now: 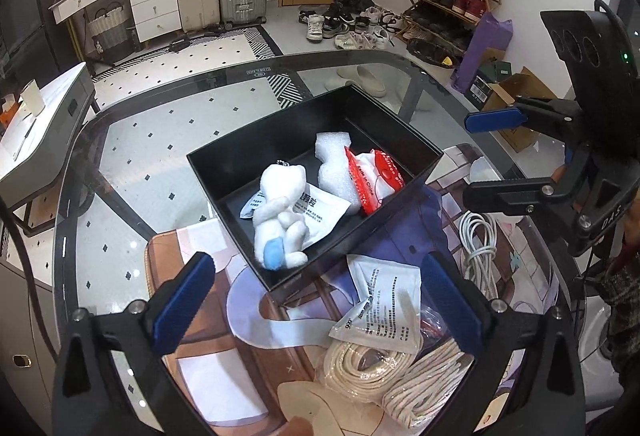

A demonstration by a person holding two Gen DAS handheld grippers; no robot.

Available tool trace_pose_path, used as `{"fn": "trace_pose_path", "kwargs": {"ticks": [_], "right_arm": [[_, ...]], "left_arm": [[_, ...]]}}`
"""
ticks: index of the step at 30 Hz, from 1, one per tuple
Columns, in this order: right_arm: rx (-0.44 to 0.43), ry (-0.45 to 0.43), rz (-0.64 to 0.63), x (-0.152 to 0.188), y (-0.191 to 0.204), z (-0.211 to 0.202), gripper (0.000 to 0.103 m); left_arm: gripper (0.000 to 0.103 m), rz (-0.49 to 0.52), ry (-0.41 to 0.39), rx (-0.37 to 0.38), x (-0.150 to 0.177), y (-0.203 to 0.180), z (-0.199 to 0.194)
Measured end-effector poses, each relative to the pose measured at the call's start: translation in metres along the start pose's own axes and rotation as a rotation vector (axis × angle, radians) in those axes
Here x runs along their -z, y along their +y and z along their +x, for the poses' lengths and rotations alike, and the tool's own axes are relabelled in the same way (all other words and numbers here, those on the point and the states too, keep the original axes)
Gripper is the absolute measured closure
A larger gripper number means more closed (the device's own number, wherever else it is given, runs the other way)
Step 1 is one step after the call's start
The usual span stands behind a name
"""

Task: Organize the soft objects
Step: 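Move the left gripper to the white sachet while the right gripper reaches the white cable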

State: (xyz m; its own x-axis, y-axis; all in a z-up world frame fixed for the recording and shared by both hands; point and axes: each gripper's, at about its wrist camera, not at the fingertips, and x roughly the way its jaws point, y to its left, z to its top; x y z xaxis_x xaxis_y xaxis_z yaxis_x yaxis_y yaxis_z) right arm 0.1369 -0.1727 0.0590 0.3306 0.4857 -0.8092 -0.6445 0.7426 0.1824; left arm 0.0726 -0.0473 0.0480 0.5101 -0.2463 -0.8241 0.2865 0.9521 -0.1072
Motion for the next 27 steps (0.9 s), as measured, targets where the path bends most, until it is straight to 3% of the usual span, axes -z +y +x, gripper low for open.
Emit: {"fn": "trace_pose_path", "kwargs": {"ticks": [27], "right_arm": [[0.18, 0.008, 0.254, 0.047, -0.005, -0.024, 0.001]], "left_arm": [[0.0, 0.075, 0.025, -0.017, 0.027, -0.028, 0.016]]}}
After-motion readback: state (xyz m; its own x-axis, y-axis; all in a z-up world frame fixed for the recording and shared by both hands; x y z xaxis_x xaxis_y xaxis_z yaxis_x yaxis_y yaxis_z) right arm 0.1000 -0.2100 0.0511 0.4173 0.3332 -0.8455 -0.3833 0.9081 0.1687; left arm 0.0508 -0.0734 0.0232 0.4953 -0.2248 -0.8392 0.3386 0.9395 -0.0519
